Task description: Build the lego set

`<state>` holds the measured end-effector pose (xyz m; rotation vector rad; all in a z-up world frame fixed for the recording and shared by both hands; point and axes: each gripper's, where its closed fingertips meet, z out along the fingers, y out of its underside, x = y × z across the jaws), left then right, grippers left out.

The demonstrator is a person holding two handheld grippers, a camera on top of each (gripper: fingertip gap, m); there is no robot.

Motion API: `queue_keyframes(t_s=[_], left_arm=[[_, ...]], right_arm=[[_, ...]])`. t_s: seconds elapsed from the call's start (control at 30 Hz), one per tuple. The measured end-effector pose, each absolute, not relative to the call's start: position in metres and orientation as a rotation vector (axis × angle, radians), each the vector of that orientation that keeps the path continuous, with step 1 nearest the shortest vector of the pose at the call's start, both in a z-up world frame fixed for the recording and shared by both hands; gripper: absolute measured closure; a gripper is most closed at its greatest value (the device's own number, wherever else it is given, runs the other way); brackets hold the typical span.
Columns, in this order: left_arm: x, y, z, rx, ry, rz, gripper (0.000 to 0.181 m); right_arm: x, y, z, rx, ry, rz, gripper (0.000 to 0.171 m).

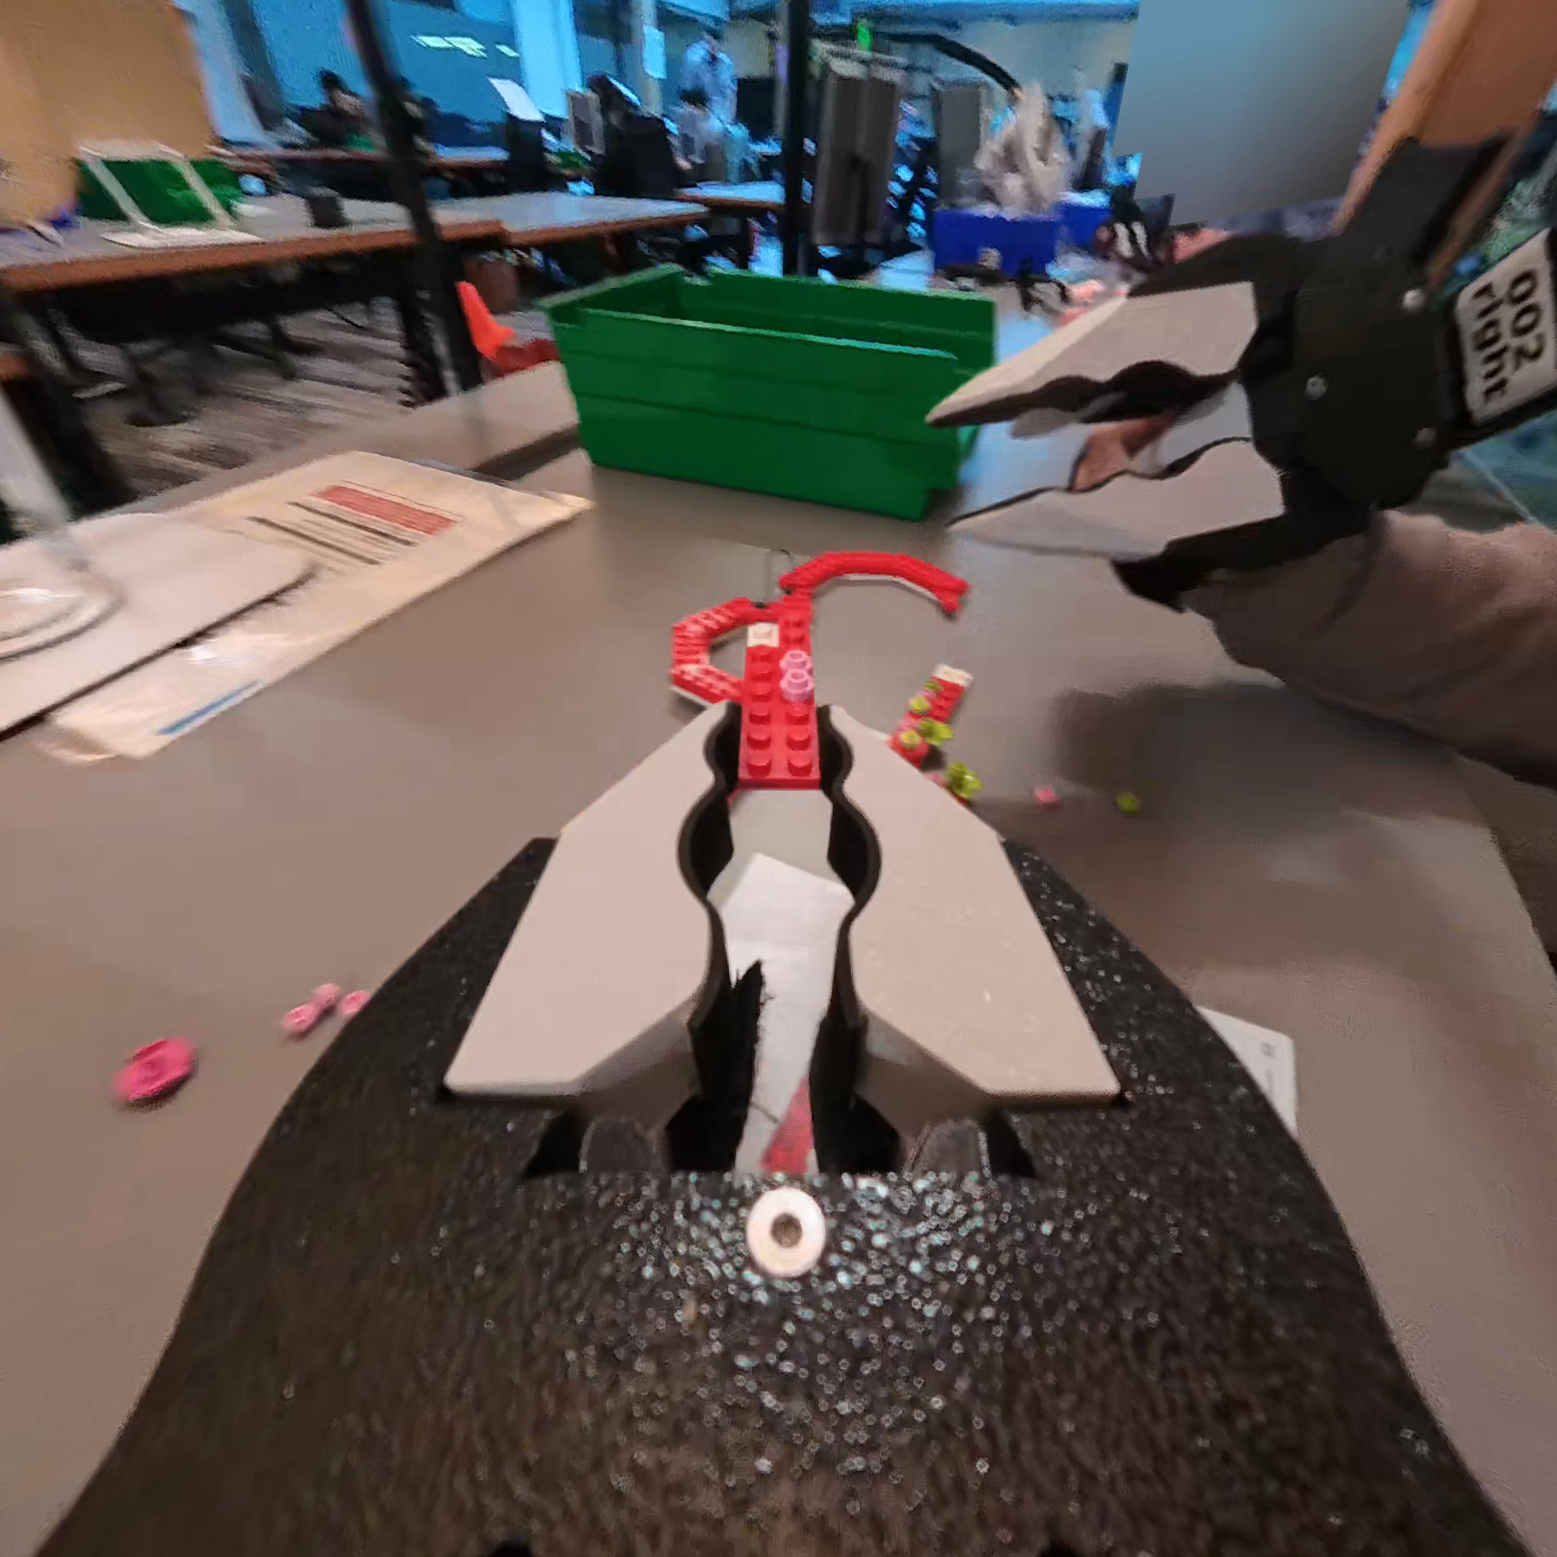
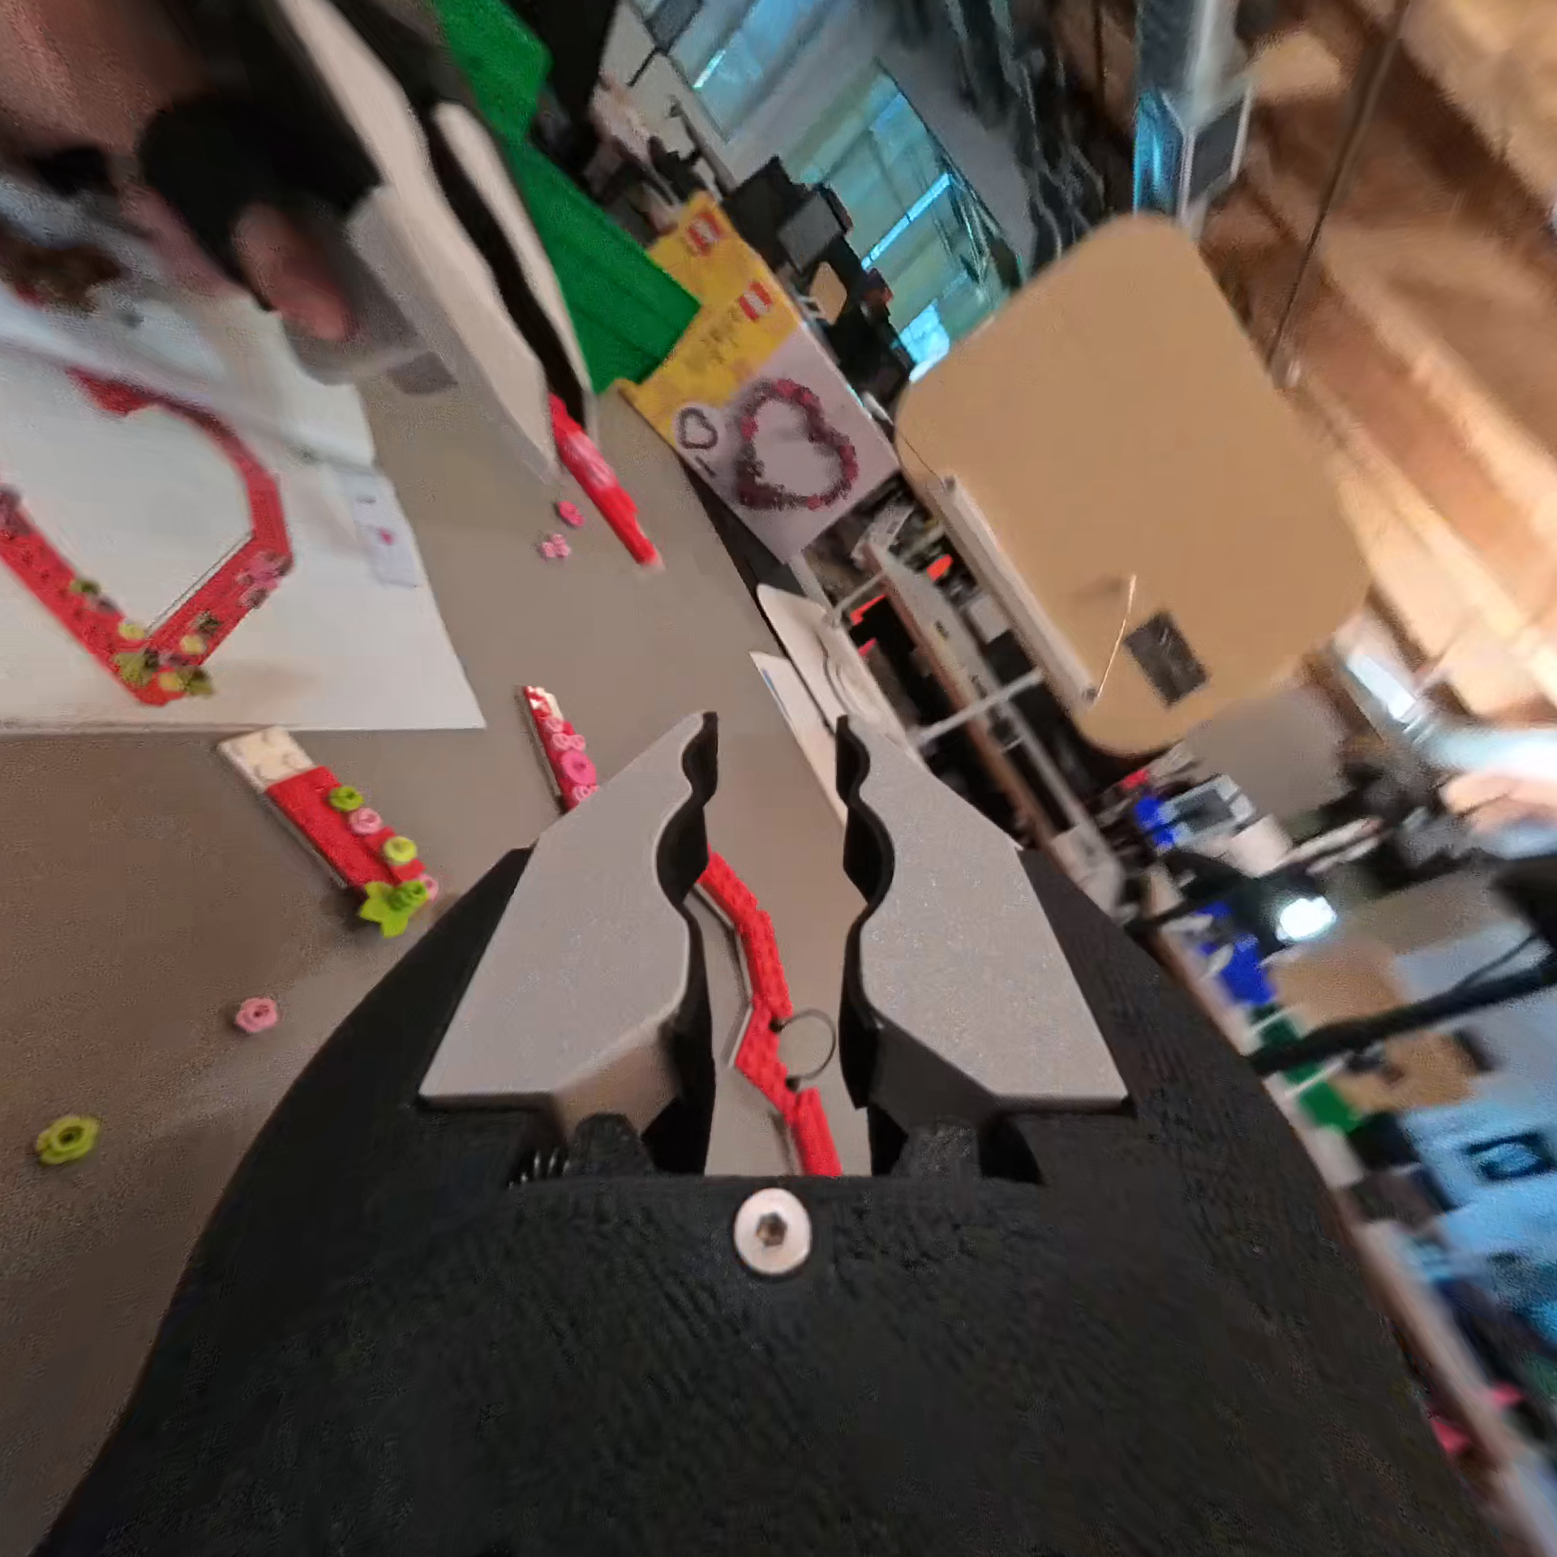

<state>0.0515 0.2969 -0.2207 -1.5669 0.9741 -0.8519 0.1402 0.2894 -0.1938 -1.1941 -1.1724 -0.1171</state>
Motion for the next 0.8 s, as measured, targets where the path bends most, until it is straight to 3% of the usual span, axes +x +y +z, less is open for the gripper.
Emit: queue_keyframes(t_s=[0.13,0.33,0.47,0.8], left_arm=[[0.022,0.321,-0.205,-1.541,0.816,-0.789,0.166],[0.025,0.313,-0.201,-1.508,0.839,-0.927,0.166],[0.042,0.300,-0.217,-1.529,0.964,-0.946,0.166],[0.057,0.283,-0.230,-1.534,1.108,-0.973,0.166]], right_arm=[[0.175,0.303,-0.199,-1.423,-1.073,0.156,0.150],[0.161,0.234,-0.275,-1.823,-1.476,0.799,0.157],[0.151,0.222,-0.303,-1.865,-1.622,0.752,0.156],[0.144,0.222,-0.314,-1.881,-1.668,0.723,0.163]])
